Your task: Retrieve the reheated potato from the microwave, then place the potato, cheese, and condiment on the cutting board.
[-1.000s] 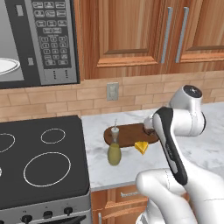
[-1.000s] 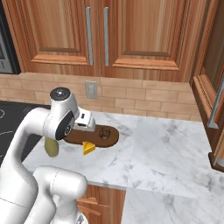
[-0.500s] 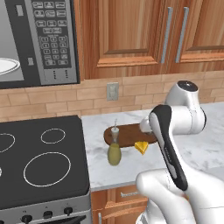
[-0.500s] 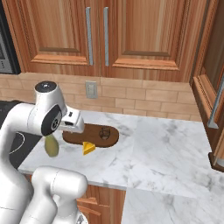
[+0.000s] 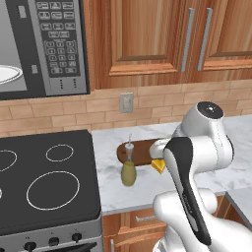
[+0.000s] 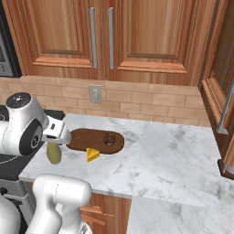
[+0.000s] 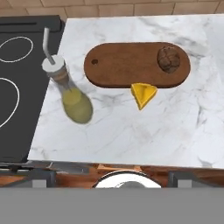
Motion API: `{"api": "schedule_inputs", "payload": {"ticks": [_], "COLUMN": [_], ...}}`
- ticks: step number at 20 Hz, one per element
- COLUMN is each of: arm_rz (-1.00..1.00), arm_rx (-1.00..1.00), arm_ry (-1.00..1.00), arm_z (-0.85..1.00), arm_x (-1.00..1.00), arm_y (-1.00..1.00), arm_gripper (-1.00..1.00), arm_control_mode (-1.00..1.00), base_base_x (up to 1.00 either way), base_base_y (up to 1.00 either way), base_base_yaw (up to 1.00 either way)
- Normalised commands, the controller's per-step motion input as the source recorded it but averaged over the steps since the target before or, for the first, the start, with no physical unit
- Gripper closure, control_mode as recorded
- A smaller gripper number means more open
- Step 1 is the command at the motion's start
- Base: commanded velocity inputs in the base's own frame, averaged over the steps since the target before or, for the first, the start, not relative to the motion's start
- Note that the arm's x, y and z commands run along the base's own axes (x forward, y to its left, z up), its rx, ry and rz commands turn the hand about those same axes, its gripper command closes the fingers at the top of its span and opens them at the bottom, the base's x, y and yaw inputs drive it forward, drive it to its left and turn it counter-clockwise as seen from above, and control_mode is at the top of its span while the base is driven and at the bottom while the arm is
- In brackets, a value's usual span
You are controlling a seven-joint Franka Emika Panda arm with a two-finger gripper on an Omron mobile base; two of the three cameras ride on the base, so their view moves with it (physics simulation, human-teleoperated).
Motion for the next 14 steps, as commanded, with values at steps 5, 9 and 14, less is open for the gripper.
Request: {"api": "schedule_inputs", "payload": {"ticks": [5,9,14], "arm_rz": [-0.23,-0.26,-0.23], "arm_rx": [0.0,0.0,-0.02], "arm_ry": [-0.24,-0.06,0.0], "arm_z": [0.01,0.03,0.07], "arm_x": [-0.4,-0.15,-0.16], "arm_y": [0.41,0.48,0.48], "arm_gripper": [-1.0,-1.0,-1.0], "arm_control_mode": [-1.0,-1.0,-1.0], "base_base_x": [0.0,0.0,0.0], "base_base_y": [0.0,0.0,0.0], "base_base_yaw": [0.0,0.0,0.0]}}
